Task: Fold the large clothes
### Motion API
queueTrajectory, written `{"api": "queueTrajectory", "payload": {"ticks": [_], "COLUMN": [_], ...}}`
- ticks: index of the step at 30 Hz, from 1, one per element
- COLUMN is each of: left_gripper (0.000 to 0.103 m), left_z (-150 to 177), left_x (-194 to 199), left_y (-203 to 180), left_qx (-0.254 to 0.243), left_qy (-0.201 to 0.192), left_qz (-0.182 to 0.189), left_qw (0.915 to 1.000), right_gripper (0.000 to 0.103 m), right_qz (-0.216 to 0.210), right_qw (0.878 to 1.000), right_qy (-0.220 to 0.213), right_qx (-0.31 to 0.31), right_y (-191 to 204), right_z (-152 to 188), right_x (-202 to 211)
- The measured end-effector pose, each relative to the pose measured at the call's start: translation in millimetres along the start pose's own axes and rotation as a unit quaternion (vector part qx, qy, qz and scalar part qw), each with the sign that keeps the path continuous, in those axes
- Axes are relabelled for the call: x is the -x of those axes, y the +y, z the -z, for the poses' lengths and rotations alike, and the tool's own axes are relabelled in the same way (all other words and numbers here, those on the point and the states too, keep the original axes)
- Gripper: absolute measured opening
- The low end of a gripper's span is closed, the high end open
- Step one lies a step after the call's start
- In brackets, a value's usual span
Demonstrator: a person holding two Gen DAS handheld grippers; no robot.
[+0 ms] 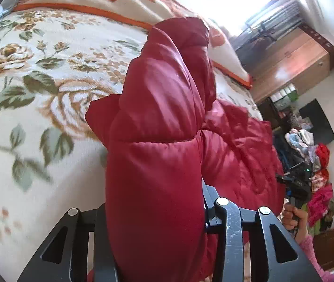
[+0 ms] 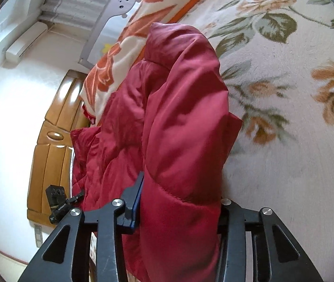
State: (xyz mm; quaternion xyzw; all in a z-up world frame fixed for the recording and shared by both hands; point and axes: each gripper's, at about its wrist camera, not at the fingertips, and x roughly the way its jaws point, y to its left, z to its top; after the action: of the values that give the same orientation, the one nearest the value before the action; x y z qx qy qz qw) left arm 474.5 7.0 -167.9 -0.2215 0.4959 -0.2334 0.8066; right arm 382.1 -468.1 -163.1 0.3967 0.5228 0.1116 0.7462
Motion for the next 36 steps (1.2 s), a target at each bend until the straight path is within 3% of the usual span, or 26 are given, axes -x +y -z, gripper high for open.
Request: {"api": "queueTrajectory", "payload": {"ticks": [9, 16, 21, 36], "left_gripper": [0.037, 0.037, 0.037, 0.041], "left_z": [89.5, 153.4, 176.1, 203.2], "left_x": [86.2, 137.5, 157.1, 149.2], "left_y": [-3.7, -4.7, 0.0, 17.8], "left_qx": [-0.018, -0.024, -0.027, -0.004], "left_qy": [-0.001, -0.012, -0.024, -0.016], "left_qz": [0.017, 0.020, 0.019, -0.010], "left_qw": [0.9997, 0.9994, 0.9992, 0.9998], "right_gripper": [0.039, 0.039, 0.039, 0.044], "right_qz": [0.001, -0.010, -0.015, 0.001], "right_qw": [1.000, 1.000, 1.000, 1.000], "right_qy": [0.021, 0.005, -0.002, -0.010], "right_qx": [0.017, 0.001, -0.005, -0.002], "right_y": [17.0, 12.9, 10.1, -8.6], "right_z": [78.5, 144.7, 172.8, 191.7], "right_x": [48.4, 77.4, 89.6, 81.6]}}
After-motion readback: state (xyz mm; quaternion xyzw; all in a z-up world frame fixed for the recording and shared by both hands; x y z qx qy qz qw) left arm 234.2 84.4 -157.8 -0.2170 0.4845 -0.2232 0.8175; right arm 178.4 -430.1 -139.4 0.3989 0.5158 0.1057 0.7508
